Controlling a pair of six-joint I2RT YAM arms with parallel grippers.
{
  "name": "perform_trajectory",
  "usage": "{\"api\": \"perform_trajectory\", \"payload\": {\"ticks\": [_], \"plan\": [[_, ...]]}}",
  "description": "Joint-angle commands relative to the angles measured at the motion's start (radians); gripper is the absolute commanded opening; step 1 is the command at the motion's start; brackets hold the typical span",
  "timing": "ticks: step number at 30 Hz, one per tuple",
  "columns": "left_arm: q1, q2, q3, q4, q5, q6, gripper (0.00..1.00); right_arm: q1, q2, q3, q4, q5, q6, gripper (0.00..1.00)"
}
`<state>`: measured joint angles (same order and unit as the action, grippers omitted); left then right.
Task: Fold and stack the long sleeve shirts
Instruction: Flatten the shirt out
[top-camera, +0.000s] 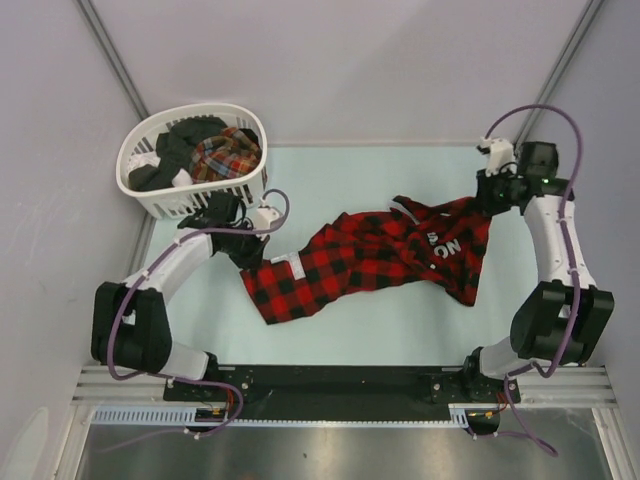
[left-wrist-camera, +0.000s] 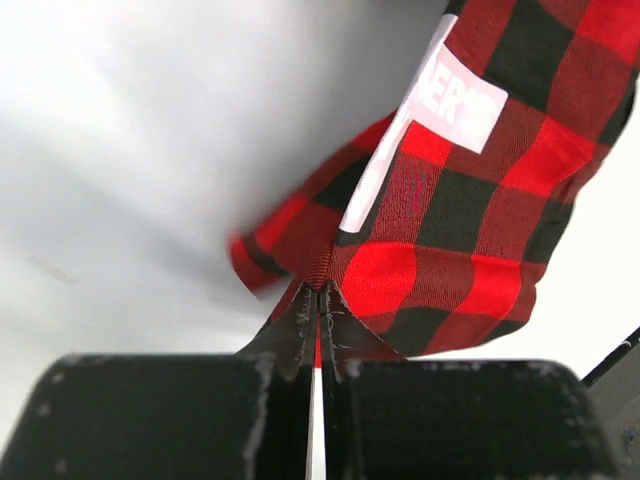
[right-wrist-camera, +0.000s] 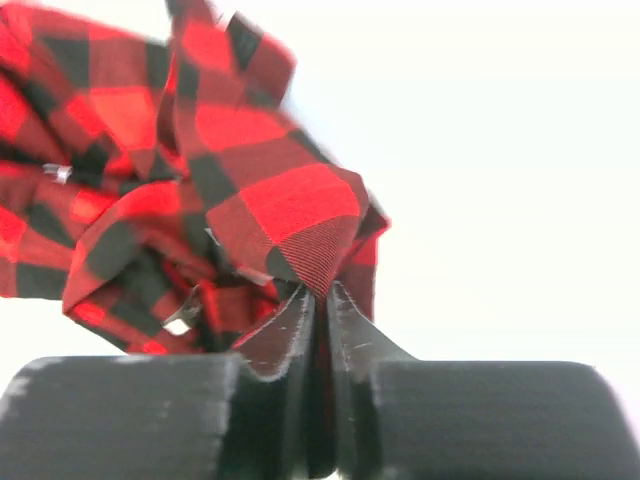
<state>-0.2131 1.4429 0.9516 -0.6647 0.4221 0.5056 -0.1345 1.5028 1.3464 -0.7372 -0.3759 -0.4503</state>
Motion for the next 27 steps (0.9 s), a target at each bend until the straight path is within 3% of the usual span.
{"api": "perform_trajectory", "payload": {"ticks": [1, 5, 7, 9, 10, 11, 13, 16, 18, 20, 22, 24, 27], "plan": [[0.043, -0.081, 0.079, -0.061, 0.014, 0.057, 0.00, -0.103, -0.018, 0.083, -0.073, -0.097, -0.044, 0.00], [0.044, -0.176, 0.147, -0.078, 0.010, 0.073, 0.00, -0.198, 0.026, 0.074, -0.054, -0.025, -0.099, 0.00], [0.043, -0.234, 0.194, -0.085, 0.029, 0.074, 0.00, -0.253, 0.066, 0.059, 0.005, 0.104, -0.123, 0.04], [0.029, -0.262, 0.242, -0.095, 0.049, 0.074, 0.00, -0.301, 0.141, 0.100, -0.026, 0.120, -0.140, 0.39], [0.014, -0.275, 0.256, -0.108, 0.049, 0.074, 0.00, -0.351, 0.154, 0.158, -0.087, 0.048, -0.137, 0.57], [-0.006, -0.279, 0.281, -0.114, 0.037, 0.077, 0.00, -0.365, 0.145, 0.177, -0.118, -0.013, -0.139, 0.81], [-0.081, -0.274, 0.305, -0.130, 0.008, 0.068, 0.00, -0.370, 0.094, 0.178, -0.151, -0.172, -0.140, 0.99], [-0.150, -0.231, 0.352, -0.147, -0.022, 0.027, 0.00, -0.286, -0.060, 0.094, -0.113, -0.335, -0.101, 1.00], [-0.175, -0.193, 0.392, -0.150, -0.031, 0.005, 0.00, -0.165, -0.131, -0.015, -0.061, -0.388, -0.038, 1.00], [-0.180, -0.177, 0.415, -0.147, -0.036, -0.009, 0.00, -0.061, -0.245, -0.125, 0.098, -0.411, 0.088, 0.99], [-0.183, -0.165, 0.449, -0.147, -0.046, -0.007, 0.00, 0.108, -0.340, -0.298, 0.312, -0.355, 0.163, 0.97], [-0.181, -0.162, 0.476, -0.145, -0.060, 0.001, 0.00, 0.281, -0.371, -0.425, 0.450, -0.270, 0.235, 0.89], [-0.183, -0.171, 0.498, -0.151, -0.053, 0.025, 0.00, 0.406, -0.299, -0.429, 0.553, -0.135, 0.262, 0.81]]}}
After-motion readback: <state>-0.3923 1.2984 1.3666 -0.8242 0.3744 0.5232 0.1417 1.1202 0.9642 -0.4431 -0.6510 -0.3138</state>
